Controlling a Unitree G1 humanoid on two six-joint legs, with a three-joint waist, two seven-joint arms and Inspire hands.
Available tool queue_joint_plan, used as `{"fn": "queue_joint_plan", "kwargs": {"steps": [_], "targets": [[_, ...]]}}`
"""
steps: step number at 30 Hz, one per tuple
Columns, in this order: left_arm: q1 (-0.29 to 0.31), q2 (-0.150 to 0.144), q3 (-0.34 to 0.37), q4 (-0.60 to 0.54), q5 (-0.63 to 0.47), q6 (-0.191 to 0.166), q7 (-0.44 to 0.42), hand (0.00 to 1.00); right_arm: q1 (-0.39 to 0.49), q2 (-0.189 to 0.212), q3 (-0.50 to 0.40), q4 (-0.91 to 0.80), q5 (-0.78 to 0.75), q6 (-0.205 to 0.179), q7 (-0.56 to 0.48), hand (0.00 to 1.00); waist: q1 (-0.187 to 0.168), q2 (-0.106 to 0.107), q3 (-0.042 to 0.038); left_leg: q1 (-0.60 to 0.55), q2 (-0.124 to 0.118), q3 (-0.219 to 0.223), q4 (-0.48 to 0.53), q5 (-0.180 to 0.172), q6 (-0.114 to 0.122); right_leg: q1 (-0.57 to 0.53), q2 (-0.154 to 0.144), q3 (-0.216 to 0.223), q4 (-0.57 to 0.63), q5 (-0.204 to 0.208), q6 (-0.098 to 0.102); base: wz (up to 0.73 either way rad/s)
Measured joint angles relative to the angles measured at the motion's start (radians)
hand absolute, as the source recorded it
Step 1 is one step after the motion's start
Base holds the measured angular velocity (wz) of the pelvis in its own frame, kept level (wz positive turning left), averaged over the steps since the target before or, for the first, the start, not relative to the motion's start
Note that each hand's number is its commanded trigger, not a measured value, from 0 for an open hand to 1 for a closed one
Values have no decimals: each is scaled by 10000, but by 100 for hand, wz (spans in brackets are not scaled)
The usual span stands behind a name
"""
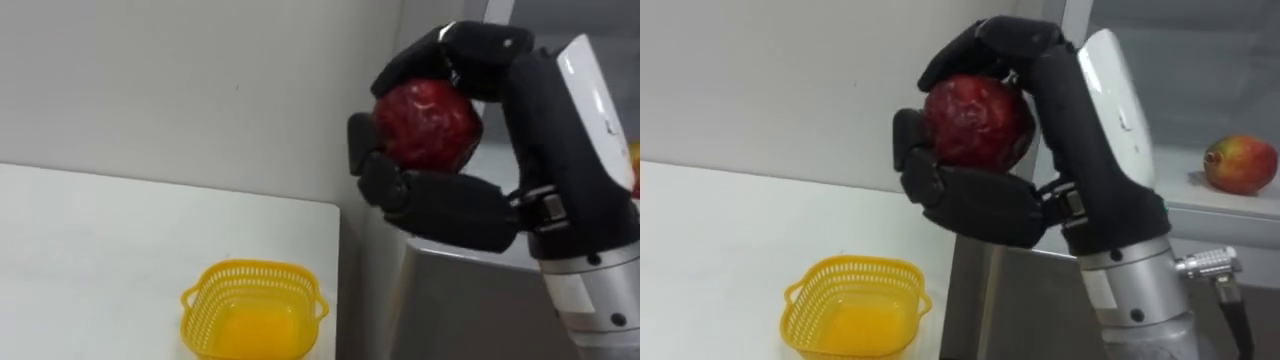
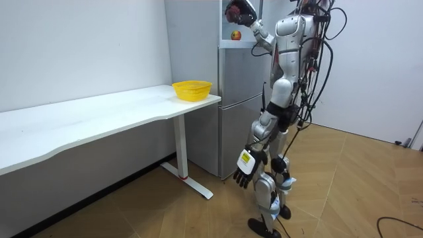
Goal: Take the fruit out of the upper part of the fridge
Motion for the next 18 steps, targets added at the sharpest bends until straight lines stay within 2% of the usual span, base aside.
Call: {"fn": "queue_joint_plan", "kwargs": {"steps": [5, 8, 11, 15, 18], "targets": [[-85, 47, -56, 429, -343, -8, 13, 0, -62, -20, 662, 5, 22, 45, 398, 100, 342, -114, 17, -38, -15, -118, 19, -1, 1, -6, -9, -57, -6, -1, 2, 6], [-146, 181, 55, 704, -402, -18, -152, 0, -68, -99, 789, 49, -345, 48, 758, 100, 569, -238, 13, -148, -34, -318, 112, 0, 1, -2, -49, -447, -4, -3, 4, 23], [-118, 334, 111, 726, -403, -34, -321, 0, -69, -117, 848, 219, -694, 34, 899, 100, 774, -312, 25, -154, -29, -409, 119, 0, 0, 38, -48, -539, -7, -5, 7, 12], [-146, 514, 362, 764, -416, -101, -403, 0, -141, -163, 1264, 1633, -884, -38, 866, 100, 1263, -515, 118, -167, -34, -549, 187, 2, -2, 90, -53, -559, -12, -12, 16, 7], [-224, 552, 443, 759, -398, -176, -496, 0, -143, -211, 1537, 2517, -1402, 40, 1033, 100, 1560, -649, 138, -343, -66, -674, 205, -1, -2, -3, -70, -607, -9, -14, 18, 11]]}}
